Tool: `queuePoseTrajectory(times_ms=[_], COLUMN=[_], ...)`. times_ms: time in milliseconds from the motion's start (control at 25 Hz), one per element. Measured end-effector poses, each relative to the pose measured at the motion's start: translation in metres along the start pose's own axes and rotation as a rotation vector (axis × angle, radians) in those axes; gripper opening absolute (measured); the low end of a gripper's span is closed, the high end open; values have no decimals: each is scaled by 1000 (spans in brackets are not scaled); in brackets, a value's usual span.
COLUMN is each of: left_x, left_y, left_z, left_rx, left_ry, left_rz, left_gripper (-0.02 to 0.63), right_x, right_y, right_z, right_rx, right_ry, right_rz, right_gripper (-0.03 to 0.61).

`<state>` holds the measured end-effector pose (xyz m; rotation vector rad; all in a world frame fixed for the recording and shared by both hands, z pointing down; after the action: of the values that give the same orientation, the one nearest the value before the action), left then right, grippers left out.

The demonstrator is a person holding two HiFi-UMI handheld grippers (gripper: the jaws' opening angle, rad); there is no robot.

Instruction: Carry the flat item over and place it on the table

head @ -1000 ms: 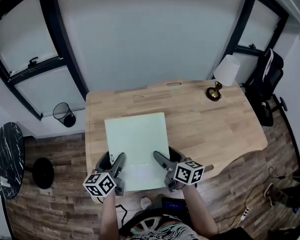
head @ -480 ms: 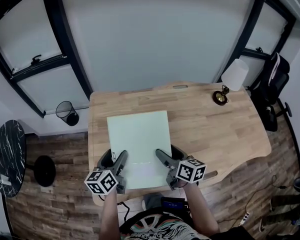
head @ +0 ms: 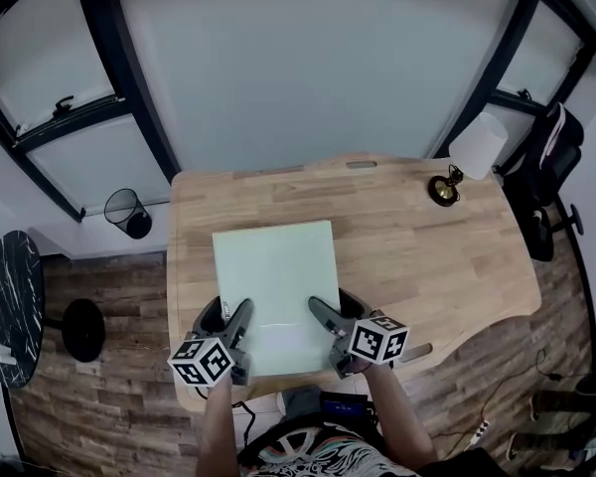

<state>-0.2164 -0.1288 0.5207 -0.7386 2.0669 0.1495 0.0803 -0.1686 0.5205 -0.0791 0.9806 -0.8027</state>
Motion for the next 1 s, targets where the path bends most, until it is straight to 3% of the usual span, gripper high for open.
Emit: queuePoseTrajectory(times_ms=[1000], left_x=[-57], left_y=[-46], left_z=[-50], left_rx=[75], left_ry=[130], left_rz=[-166], left_gripper=[313], right_x=[-39], right_y=[-47], right_z=[65], right_rx=[-100], right_ry=[-105], right_rz=[-171], right_gripper=[325])
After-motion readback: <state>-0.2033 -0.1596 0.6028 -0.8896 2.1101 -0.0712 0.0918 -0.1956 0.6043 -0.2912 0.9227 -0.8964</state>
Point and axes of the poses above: the fingertips, and each gripper's own axes: y backward along the fingers, z to its right, x out of its top, the point moved 10 cm from there along y, backward along the fingers, and after that the axes turned 12 degrees about -x, right-handed, at the moved point
